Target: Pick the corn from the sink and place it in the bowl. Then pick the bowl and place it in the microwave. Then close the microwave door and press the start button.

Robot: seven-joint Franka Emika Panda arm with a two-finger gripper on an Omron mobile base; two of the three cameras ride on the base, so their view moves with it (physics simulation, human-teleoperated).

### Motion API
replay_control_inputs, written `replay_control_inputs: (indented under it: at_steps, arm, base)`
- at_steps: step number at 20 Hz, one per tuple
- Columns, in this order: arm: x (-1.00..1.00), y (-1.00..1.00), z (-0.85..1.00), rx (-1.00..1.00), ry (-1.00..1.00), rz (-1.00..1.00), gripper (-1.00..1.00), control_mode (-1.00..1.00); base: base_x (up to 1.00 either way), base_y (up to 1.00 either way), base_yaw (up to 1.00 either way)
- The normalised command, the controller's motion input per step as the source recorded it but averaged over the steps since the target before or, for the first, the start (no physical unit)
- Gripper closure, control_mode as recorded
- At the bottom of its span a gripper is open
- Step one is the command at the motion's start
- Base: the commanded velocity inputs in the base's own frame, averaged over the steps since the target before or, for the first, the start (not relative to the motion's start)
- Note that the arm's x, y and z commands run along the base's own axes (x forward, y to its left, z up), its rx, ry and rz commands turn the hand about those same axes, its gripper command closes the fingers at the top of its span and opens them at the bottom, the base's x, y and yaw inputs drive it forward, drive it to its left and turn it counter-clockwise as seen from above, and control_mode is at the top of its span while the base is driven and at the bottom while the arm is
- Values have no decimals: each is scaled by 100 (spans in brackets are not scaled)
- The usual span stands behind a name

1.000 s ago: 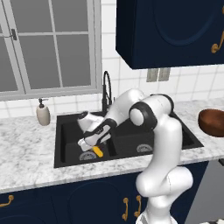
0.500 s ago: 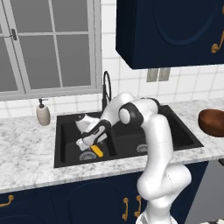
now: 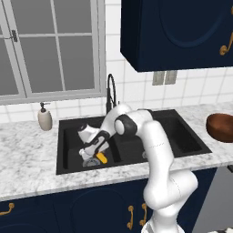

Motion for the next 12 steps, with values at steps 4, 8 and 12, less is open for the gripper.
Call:
replay_control_inputs:
  at_steps: [4,8,12]
  arm:
    - [10,0,-56,1,6,0,-100,-100]
    - [29,0,-46,0,7,2,-100,-100]
    - [37,-8,-30,4,1,8,-100,-100]
  base:
    - [0,0,0]
    - [0,0,0]
    - [0,0,0]
